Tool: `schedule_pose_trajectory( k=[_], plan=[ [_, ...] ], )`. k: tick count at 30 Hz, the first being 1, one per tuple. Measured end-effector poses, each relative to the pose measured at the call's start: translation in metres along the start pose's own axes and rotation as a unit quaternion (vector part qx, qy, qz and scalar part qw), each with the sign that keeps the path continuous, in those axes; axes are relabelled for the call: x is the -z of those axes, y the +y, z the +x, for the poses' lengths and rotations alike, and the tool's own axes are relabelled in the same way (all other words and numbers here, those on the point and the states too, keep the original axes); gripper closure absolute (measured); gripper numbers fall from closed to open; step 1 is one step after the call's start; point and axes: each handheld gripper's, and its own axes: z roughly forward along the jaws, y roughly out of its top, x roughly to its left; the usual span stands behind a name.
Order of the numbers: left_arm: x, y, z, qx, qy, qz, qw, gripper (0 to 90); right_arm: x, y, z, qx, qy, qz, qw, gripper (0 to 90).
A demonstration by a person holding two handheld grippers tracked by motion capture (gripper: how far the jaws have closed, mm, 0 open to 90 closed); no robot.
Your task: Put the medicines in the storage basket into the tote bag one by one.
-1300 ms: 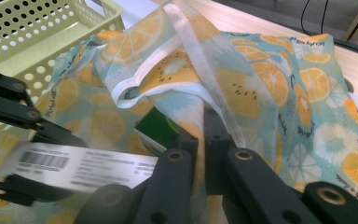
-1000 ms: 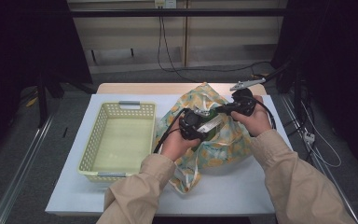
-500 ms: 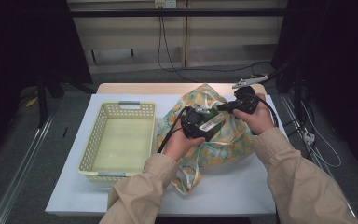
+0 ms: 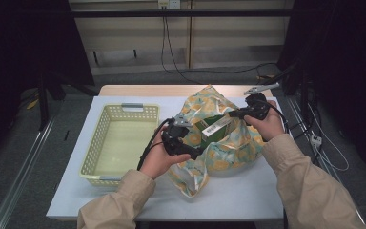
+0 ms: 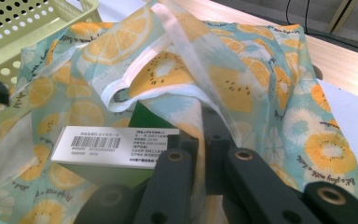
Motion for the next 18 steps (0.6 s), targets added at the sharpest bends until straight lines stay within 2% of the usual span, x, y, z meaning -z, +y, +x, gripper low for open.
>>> schedule_pose_trajectory(
  k=[3, 4, 11, 13, 16, 18],
  plan=[
    [-0.002, -0.006, -0.002, -0.008, -0.012, 0.015, 0.9998, 11.9, -0.002, 0.000, 0.001, 0.001, 0.000, 0.002, 1.0000, 89.8],
    [-0.004, -0.009, -0.002, -0.010, -0.027, 0.018, 0.9994, 12.0, -0.002, 0.000, 0.001, 0.001, 0.000, 0.002, 1.0000, 89.8],
    [-0.014, -0.014, -0.008, -0.011, -0.038, 0.023, 0.9990, 12.4, -0.003, 0.001, 0.001, 0.001, -0.003, 0.001, 1.0000, 89.8],
    [-0.016, -0.016, -0.010, -0.015, -0.043, 0.035, 0.9984, 13.1, -0.002, 0.001, 0.000, 0.000, -0.003, -0.002, 1.0000, 89.8],
    [-0.022, -0.020, -0.013, -0.008, -0.052, 0.044, 0.9976, 14.1, 0.000, 0.001, -0.001, -0.001, -0.006, -0.004, 1.0000, 89.8],
    [-0.026, -0.022, -0.014, -0.011, -0.054, 0.055, 0.9969, 15.5, 0.000, 0.001, -0.003, -0.003, -0.009, -0.006, 0.9999, 89.8]
  ],
)
